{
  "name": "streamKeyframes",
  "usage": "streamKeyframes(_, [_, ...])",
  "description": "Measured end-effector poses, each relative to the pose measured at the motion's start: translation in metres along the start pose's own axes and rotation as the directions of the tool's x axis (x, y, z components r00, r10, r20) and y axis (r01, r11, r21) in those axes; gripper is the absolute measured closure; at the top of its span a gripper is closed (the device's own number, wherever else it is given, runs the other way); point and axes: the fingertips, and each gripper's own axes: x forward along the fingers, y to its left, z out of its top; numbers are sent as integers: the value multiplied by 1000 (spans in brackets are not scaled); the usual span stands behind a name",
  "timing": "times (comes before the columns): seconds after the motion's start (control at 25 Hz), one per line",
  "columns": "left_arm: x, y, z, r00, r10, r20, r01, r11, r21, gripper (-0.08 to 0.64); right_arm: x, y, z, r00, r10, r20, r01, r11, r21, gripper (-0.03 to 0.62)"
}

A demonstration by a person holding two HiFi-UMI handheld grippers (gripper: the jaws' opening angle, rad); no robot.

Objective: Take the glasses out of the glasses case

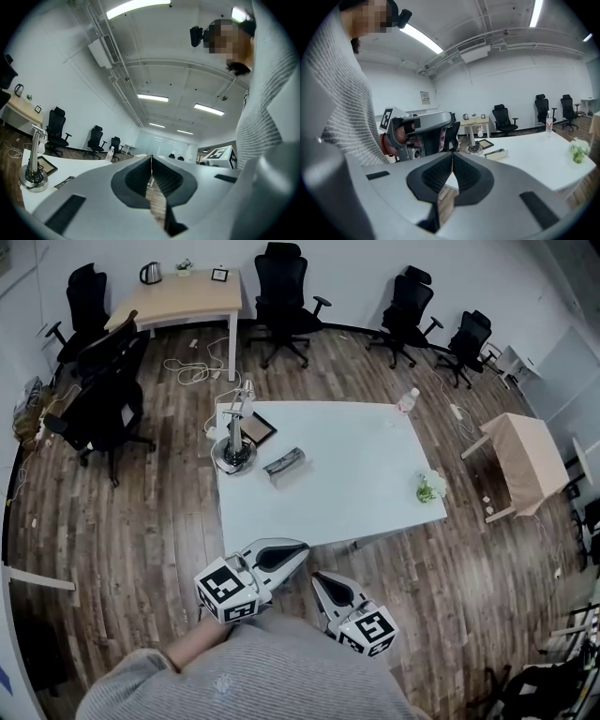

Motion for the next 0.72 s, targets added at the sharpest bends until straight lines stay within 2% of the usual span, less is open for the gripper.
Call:
streamKeyframes(0.28, [-8, 38, 11, 999, -45, -20, 45, 999, 0, 546, 47, -9, 23, 1000, -17, 10, 18, 1000, -25, 576])
streamKeyframes(0.52, [-11, 74, 18, 999, -31, -21, 31, 1000, -4, 546, 70, -15, 33, 999, -35, 5, 35, 997, -66, 576])
streamKeyframes(0.72, [-4, 91, 18, 999, -10, -31, 10, 1000, -6, 546, 71, -42, 29, 997, -76, 19, 77, 996, -46, 575])
